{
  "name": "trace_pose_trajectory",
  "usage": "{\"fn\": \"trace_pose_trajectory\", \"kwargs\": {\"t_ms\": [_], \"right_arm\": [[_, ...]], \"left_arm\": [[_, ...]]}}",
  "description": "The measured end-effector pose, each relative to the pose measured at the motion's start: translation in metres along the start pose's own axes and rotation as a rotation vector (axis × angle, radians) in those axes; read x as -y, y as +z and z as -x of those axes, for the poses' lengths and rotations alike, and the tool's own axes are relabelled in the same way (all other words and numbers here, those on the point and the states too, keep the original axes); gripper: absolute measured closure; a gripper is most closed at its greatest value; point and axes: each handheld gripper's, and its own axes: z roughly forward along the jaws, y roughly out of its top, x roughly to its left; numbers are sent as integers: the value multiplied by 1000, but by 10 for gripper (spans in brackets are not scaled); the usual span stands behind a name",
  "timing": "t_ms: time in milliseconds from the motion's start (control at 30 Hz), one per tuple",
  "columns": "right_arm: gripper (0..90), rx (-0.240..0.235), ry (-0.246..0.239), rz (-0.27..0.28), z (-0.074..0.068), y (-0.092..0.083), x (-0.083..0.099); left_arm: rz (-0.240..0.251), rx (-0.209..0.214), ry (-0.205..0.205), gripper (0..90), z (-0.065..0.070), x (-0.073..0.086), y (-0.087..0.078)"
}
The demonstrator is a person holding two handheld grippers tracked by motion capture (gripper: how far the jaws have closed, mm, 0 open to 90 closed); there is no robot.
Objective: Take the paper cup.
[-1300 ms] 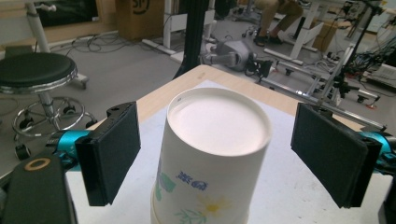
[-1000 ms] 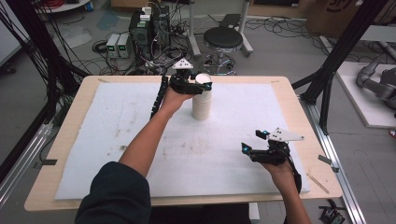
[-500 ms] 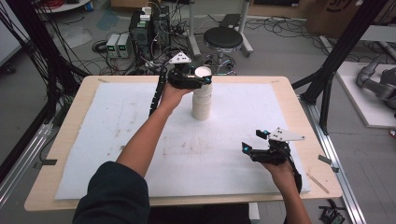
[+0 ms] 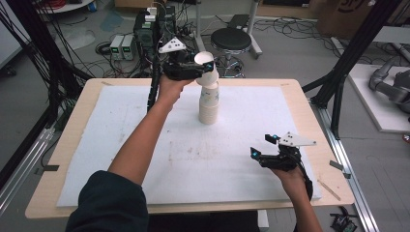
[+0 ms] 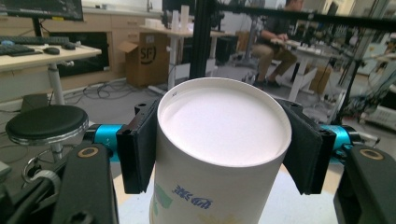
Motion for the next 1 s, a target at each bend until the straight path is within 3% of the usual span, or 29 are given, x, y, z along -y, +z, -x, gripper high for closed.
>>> {"fn": "trace_pose_trajectory", "kwargs": {"t_ms": [200,467,667,867,1000], "right_arm": [[188,-5,-1,-1,-1,0,-1],[188,-29,-4,-2,-5,3,-3],[188,-58,-13,-12,-7,9,-4],[188,-75,-31,-15,-13,14,-8],[188,-89,-40,-20,-19,16,-9]], "left_arm": [[36,-8,-8,353,1,-12,-24],[22,0,5,354,4,-10,-54],[-3,21,15,354,16,10,-76],[-41,36,52,353,32,35,-94],[-52,35,43,354,36,51,-101]]}}
